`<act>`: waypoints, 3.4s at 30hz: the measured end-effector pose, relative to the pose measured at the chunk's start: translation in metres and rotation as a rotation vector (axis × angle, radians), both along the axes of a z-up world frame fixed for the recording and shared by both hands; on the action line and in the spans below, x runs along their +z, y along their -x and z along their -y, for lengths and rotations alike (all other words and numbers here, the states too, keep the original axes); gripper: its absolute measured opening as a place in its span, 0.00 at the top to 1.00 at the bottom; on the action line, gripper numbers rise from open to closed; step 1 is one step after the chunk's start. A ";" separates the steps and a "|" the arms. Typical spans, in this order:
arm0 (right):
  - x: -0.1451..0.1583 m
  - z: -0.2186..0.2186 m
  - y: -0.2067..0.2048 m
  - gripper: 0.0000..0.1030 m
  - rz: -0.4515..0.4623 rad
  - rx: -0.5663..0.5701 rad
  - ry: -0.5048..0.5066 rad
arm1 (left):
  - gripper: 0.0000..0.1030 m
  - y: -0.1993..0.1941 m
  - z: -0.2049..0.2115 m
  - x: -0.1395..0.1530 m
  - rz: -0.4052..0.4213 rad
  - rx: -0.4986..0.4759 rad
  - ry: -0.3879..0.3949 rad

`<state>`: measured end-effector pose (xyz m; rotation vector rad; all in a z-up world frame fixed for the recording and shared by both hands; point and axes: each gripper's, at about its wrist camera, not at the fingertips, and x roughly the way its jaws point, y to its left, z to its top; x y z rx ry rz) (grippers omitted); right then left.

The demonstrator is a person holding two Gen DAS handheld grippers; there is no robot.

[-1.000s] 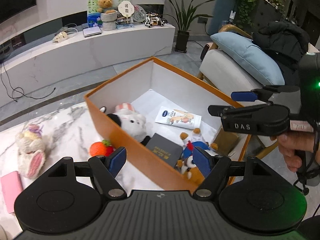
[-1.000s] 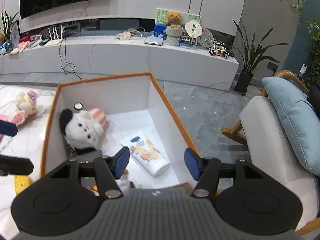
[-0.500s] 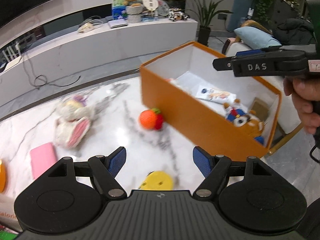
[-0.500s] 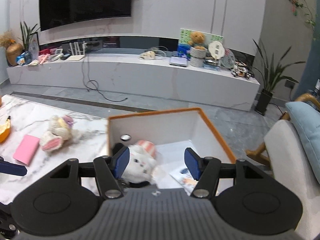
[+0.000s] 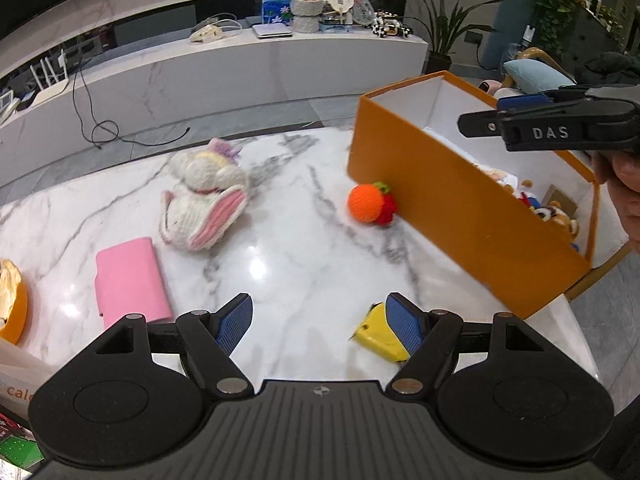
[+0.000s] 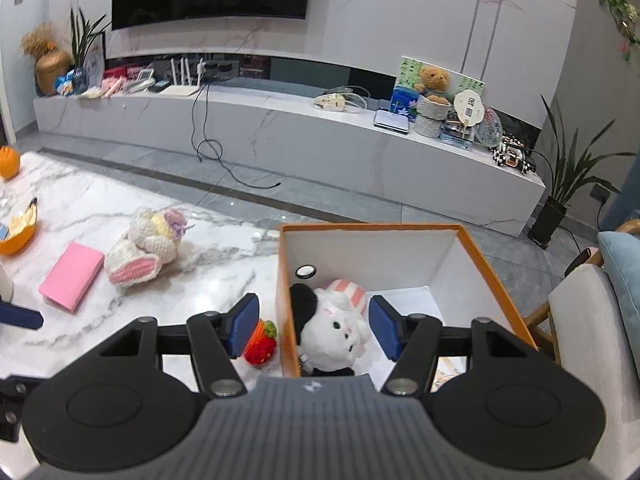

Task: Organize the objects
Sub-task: 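Grasp the pink wallet with the left gripper while the right gripper grasps the yellow tape measure, then lift the pink wallet and yellow tape measure off the table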

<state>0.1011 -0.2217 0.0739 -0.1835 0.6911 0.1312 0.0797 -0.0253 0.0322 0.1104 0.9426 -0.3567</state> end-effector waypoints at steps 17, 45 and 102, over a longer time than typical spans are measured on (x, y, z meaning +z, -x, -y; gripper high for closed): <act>-0.032 -0.054 0.008 0.39 -0.106 0.121 0.020 | 0.16 -0.005 -0.056 -0.033 0.078 0.107 -0.020; -0.097 -0.099 0.024 0.34 -0.300 0.239 0.130 | 0.13 -0.066 -0.103 -0.083 0.102 0.392 -0.160; -0.124 -0.112 0.025 0.46 -0.425 0.304 0.091 | 0.07 0.024 -0.051 -0.096 0.017 0.017 -0.073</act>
